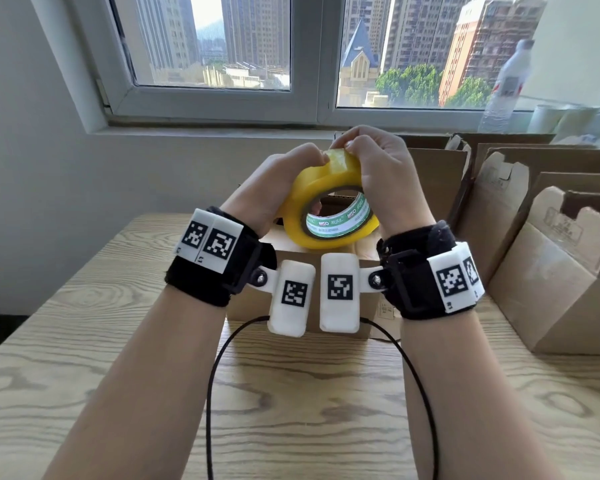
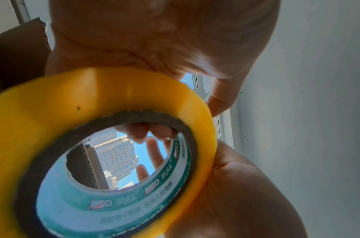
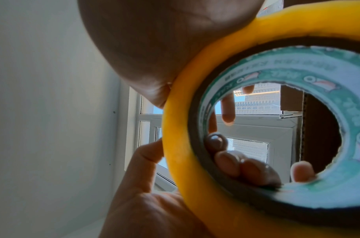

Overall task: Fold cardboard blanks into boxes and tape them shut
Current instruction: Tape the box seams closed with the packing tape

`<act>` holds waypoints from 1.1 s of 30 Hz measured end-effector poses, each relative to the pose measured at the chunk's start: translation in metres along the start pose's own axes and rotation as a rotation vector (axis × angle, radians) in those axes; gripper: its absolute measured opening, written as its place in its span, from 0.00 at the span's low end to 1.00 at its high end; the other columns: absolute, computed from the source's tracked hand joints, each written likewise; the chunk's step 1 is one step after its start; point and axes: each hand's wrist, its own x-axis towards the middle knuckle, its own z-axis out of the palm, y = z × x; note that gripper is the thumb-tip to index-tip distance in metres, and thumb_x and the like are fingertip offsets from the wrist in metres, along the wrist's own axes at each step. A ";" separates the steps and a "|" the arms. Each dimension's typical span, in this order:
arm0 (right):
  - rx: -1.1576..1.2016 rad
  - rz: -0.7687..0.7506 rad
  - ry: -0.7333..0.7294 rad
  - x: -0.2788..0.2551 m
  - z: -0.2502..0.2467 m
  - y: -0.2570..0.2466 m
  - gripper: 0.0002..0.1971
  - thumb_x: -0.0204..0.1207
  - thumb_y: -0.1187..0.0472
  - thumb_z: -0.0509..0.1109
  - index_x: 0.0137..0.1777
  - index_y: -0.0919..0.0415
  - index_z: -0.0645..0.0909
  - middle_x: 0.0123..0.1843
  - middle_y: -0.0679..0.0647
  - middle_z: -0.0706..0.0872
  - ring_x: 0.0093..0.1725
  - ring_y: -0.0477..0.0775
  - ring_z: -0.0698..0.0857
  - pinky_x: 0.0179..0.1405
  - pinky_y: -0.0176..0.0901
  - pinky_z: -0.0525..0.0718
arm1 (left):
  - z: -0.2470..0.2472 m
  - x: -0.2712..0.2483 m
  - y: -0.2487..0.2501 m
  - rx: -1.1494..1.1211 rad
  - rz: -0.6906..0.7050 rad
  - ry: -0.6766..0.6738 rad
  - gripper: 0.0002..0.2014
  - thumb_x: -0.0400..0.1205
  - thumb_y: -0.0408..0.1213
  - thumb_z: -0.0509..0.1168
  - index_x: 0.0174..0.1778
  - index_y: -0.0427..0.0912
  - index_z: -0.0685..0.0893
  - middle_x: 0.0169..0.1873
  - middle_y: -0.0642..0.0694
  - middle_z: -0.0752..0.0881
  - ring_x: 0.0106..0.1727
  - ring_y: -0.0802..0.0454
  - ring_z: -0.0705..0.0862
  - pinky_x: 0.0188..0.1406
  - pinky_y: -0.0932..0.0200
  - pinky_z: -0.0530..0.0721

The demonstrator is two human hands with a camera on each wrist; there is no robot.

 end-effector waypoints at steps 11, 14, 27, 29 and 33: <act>-0.081 -0.041 0.030 -0.001 0.004 -0.001 0.14 0.69 0.52 0.56 0.30 0.42 0.83 0.25 0.40 0.79 0.34 0.49 0.76 0.44 0.64 0.79 | -0.002 0.005 -0.005 -0.030 -0.002 -0.019 0.16 0.67 0.50 0.66 0.39 0.40 0.84 0.27 0.41 0.82 0.23 0.48 0.79 0.29 0.61 0.78; -0.093 -0.049 0.031 -0.002 0.005 -0.001 0.14 0.69 0.52 0.56 0.30 0.41 0.83 0.24 0.39 0.79 0.35 0.50 0.76 0.44 0.64 0.79 | -0.003 0.005 -0.006 -0.033 0.001 -0.026 0.14 0.72 0.48 0.66 0.40 0.40 0.84 0.27 0.42 0.83 0.22 0.49 0.79 0.29 0.60 0.78; -0.166 -0.094 0.052 0.000 0.007 0.001 0.15 0.70 0.51 0.56 0.38 0.58 0.81 0.23 0.43 0.75 0.33 0.51 0.73 0.40 0.57 0.75 | -0.005 0.009 -0.009 -0.018 0.006 -0.018 0.14 0.66 0.49 0.61 0.37 0.42 0.82 0.28 0.41 0.81 0.24 0.46 0.78 0.32 0.58 0.77; -0.206 -0.111 0.055 0.000 0.006 0.001 0.18 0.70 0.52 0.55 0.39 0.63 0.81 0.24 0.45 0.73 0.32 0.49 0.72 0.37 0.50 0.72 | -0.006 0.009 -0.009 -0.019 -0.015 -0.033 0.15 0.66 0.50 0.61 0.37 0.41 0.81 0.26 0.41 0.81 0.26 0.44 0.78 0.35 0.56 0.77; -0.269 -0.150 0.049 -0.001 0.006 -0.001 0.18 0.71 0.52 0.54 0.39 0.66 0.78 0.26 0.48 0.71 0.33 0.54 0.72 0.36 0.49 0.69 | -0.009 0.009 -0.007 -0.020 -0.006 -0.055 0.15 0.69 0.49 0.61 0.32 0.39 0.81 0.22 0.39 0.80 0.25 0.41 0.78 0.33 0.56 0.78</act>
